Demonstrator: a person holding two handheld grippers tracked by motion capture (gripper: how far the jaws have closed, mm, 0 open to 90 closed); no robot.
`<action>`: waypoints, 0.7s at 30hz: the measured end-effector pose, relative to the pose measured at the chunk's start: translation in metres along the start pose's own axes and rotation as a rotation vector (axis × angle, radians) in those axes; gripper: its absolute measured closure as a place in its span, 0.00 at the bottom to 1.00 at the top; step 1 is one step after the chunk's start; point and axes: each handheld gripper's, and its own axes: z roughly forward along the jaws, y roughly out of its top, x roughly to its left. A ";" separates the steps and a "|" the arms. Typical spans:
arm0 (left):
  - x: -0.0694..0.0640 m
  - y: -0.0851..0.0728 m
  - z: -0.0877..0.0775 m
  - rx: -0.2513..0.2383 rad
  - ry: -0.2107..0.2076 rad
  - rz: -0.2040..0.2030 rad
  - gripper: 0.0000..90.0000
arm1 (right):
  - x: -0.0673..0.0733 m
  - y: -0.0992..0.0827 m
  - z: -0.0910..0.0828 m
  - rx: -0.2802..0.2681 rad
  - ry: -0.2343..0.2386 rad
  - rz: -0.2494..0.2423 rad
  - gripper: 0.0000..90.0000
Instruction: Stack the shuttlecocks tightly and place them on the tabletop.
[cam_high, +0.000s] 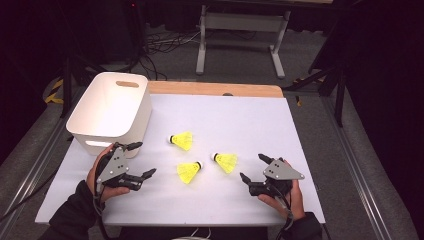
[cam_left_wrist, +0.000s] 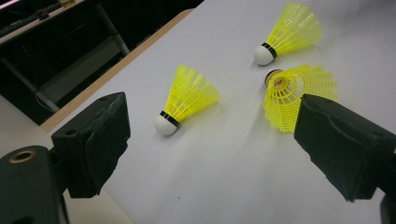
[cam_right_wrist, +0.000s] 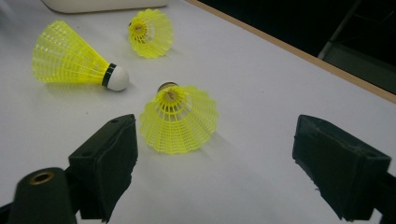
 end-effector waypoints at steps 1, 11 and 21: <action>0.000 0.000 0.000 0.000 0.000 0.000 0.12 | 0.000 0.000 0.000 0.000 0.000 0.000 0.17; 0.000 -0.023 -0.021 -0.001 0.015 -0.075 0.11 | 0.007 0.007 0.000 -0.016 -0.009 -0.006 0.15; 0.000 -0.035 -0.037 -0.009 0.025 -0.109 0.10 | 0.016 0.016 0.002 -0.031 0.008 -0.021 0.14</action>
